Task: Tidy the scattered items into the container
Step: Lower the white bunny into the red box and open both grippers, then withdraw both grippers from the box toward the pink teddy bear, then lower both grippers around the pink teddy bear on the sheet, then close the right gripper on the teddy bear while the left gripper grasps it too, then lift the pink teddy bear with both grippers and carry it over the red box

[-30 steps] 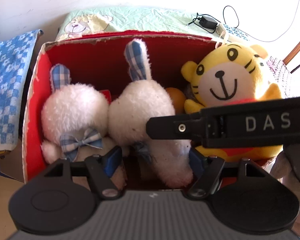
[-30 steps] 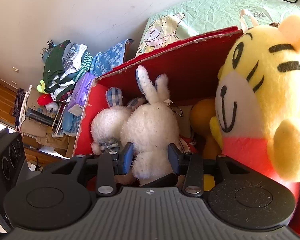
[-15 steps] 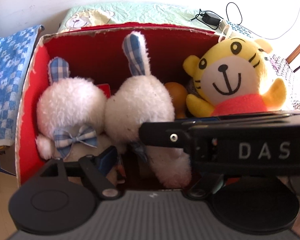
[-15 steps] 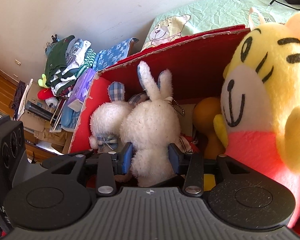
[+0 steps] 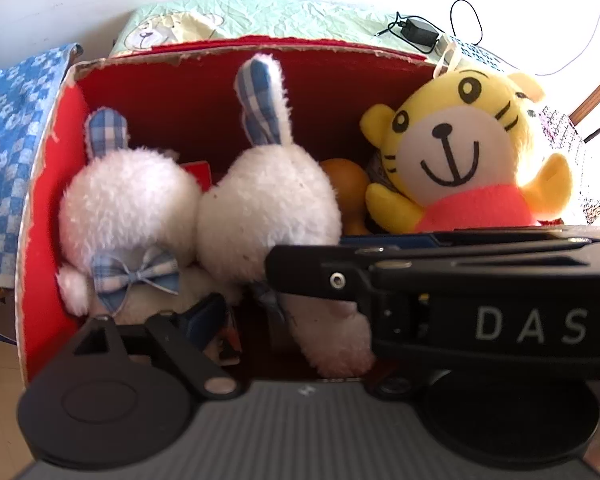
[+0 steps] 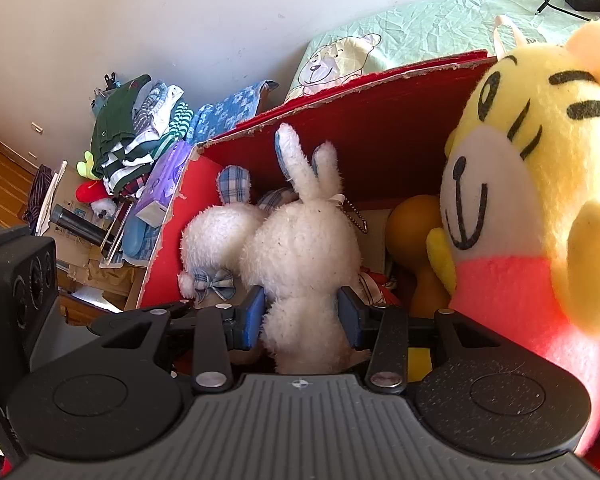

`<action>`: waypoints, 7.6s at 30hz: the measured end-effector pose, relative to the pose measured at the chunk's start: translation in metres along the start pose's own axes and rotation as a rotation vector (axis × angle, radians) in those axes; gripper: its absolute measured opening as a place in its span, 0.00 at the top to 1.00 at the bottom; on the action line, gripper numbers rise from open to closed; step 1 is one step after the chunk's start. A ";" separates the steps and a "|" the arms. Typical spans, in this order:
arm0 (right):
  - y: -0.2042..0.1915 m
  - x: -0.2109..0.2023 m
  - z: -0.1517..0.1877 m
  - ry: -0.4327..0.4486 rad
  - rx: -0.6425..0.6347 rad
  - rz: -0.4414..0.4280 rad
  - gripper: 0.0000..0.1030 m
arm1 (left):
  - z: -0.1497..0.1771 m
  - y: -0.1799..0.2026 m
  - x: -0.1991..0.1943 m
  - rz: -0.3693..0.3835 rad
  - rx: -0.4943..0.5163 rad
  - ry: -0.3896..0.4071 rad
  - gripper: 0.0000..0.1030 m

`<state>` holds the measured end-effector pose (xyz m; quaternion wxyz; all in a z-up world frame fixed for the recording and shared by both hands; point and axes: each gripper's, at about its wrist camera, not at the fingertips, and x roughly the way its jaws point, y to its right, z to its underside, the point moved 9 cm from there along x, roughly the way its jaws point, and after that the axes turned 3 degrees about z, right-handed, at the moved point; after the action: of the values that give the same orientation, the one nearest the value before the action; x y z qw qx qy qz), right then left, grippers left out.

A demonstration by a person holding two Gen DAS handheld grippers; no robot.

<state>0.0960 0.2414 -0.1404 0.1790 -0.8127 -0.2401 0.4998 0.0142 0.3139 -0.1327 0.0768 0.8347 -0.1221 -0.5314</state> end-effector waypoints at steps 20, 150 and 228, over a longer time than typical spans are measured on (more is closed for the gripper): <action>-0.001 -0.030 -0.004 0.074 0.016 -0.006 0.56 | 0.002 -0.001 -0.021 -0.022 -0.022 0.039 0.37; 0.343 -0.159 -0.026 0.035 0.037 0.164 0.70 | -0.068 0.314 0.170 0.031 0.095 -0.012 0.51; 0.148 -0.107 0.163 -0.071 0.211 0.015 0.46 | 0.134 0.163 0.034 0.209 0.108 -0.130 0.40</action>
<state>-0.0607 0.0677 -0.2128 0.2512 -0.7729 -0.1863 0.5522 -0.1138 0.1479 -0.1769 0.0786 0.7842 -0.2418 -0.5660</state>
